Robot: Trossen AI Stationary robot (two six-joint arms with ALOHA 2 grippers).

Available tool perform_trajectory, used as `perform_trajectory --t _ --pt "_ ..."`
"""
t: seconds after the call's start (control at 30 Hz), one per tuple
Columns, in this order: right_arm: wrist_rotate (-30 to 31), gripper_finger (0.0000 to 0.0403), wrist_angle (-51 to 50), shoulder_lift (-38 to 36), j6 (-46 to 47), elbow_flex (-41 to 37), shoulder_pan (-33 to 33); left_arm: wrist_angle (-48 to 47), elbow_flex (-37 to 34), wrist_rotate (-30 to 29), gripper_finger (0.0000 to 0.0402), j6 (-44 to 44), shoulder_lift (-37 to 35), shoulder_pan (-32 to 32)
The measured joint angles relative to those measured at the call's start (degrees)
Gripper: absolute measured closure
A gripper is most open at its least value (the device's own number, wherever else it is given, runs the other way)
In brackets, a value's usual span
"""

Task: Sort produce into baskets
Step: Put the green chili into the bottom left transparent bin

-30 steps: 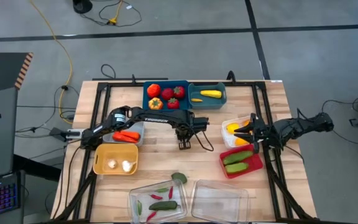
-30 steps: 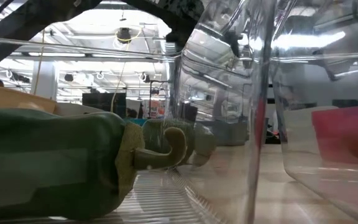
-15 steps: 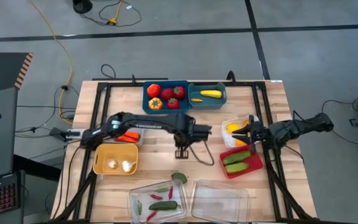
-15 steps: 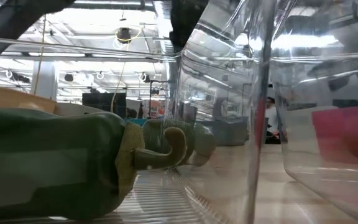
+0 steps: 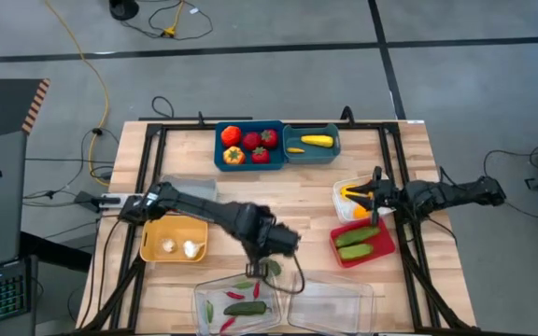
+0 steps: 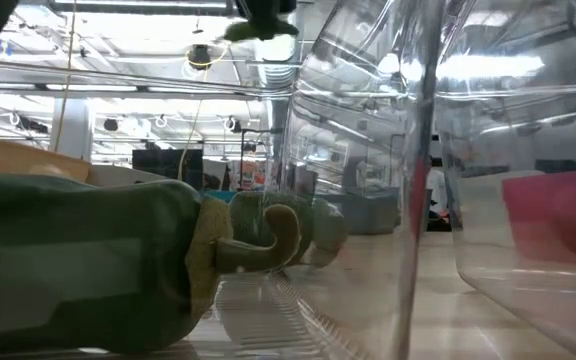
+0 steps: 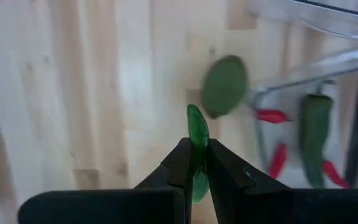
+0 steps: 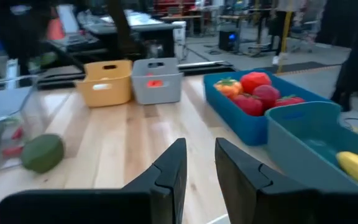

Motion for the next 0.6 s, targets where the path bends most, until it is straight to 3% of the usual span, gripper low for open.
perform_trajectory --t 0.37,0.6 --pt "-2.99 0.0291 0.23 -0.02 0.05 -0.23 -5.69 2.51 -0.04 1.95 0.0378 -13.58 0.02 -9.98" --pt "-3.08 0.0291 0.09 -0.02 -0.02 -0.25 -5.75 2.77 -0.04 8.06 0.0378 -19.12 0.04 -16.11"
